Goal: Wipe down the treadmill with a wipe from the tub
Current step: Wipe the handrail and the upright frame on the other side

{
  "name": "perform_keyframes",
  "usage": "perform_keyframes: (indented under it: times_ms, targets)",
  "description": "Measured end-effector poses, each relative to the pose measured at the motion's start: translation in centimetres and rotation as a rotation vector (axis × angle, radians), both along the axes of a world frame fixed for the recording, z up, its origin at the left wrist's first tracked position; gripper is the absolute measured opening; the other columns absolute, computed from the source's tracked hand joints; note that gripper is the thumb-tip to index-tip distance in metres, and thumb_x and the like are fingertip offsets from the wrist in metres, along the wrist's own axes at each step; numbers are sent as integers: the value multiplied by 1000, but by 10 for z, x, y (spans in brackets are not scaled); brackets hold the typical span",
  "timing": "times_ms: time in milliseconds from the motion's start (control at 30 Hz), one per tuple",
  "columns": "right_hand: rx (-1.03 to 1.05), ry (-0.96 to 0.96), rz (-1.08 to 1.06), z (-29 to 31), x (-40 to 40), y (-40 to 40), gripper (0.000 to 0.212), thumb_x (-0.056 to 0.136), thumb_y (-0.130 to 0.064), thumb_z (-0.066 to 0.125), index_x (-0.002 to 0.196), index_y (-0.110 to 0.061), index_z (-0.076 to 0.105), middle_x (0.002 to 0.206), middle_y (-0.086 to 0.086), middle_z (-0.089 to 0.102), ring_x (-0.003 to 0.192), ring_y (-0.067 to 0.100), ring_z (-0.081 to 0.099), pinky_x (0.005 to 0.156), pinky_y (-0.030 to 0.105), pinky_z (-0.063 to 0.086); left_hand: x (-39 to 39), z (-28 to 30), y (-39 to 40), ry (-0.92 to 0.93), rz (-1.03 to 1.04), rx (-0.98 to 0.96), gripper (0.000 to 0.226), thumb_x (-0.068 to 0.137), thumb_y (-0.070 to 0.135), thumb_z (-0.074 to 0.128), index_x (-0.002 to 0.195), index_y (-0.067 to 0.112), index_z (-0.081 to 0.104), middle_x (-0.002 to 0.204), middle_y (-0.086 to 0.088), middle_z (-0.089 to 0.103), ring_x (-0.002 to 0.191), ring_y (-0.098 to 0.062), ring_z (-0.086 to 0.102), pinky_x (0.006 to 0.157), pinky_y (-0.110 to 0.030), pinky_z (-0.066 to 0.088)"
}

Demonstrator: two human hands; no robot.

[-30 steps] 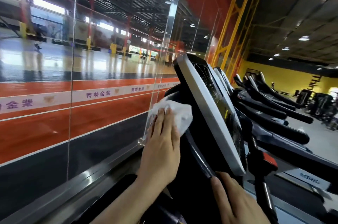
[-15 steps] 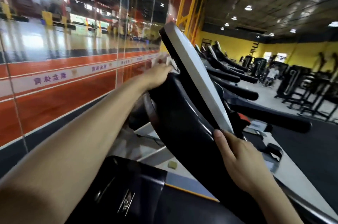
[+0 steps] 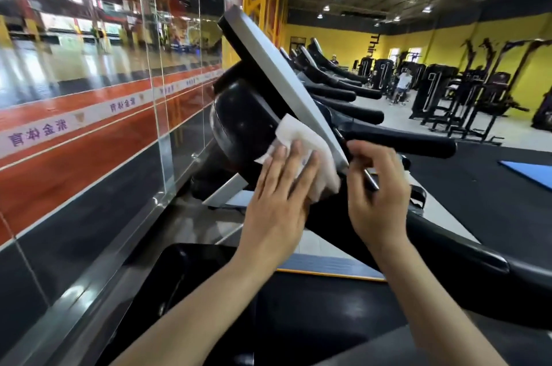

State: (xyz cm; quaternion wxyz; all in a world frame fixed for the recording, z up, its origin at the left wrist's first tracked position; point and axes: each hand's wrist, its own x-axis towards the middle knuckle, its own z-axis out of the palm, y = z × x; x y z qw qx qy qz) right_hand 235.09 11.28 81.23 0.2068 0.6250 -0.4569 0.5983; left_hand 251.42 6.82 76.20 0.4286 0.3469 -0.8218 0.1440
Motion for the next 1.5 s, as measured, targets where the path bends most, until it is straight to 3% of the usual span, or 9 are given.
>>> perform_keyframes:
  times_ms: [167,267,467,600,700,1067,1200,1367,1500]
  targets:
    - [-56,375,48,-25,31,8,31,98,-3,51,125,1,66,127,12,65,116,26,61,103,32,45,13,19,4,214,-229,162,87,99,14,67,163,18,9,172,7,-1,155,-10,16,122,-33,32]
    - [69,415,22,-27,34,-10,38,100,-7,56,138,-5,57,137,7,60,114,23,59,98,36,47,28,32,8,211,-226,230,102,87,3,77,163,24,14,169,17,-16,148,-10,36,99,-24,53]
    - [2,536,-269,-27,38,-26,40,99,-25,58,137,-13,63,136,9,60,115,27,56,99,38,41,56,35,6,149,-258,242,91,84,14,79,160,15,29,170,14,-1,149,7,20,106,0,28]
    - [26,559,-213,-29,56,-37,46,99,-13,60,144,-5,53,155,12,44,146,26,38,119,44,32,66,32,1,328,-146,164,66,88,6,65,150,14,45,157,6,36,144,-7,37,118,-32,37]
    - [90,557,-219,-32,63,-38,55,102,-17,50,155,-10,36,162,11,33,153,24,25,123,45,24,66,40,-11,408,-93,91,53,89,-2,60,141,8,51,145,-5,49,140,-16,42,119,-35,34]
    - [95,154,-430,-58,28,-19,49,104,-32,52,148,-9,49,143,6,58,132,22,54,111,44,40,54,55,-62,173,-102,154,49,108,16,33,157,14,32,168,1,22,157,-11,8,129,-38,6]
    - [167,291,-476,-28,63,-45,57,107,-41,37,156,-11,35,146,7,55,127,23,54,104,36,39,52,48,-65,168,-98,118,50,107,20,29,156,10,33,167,-5,24,157,-19,13,128,-44,9]
    - [95,452,-479,-39,90,-60,53,109,-29,35,157,-8,30,163,11,31,153,24,26,122,46,25,52,47,-64,184,-113,131,56,100,18,28,156,11,35,167,-5,24,157,-21,13,127,-48,15]
    - [15,372,-523,-92,53,-25,50,107,-30,45,155,-16,38,160,2,36,150,16,32,124,41,25,47,52,-62,214,-90,109,50,106,14,34,155,12,37,166,-5,27,156,-21,15,128,-34,9]
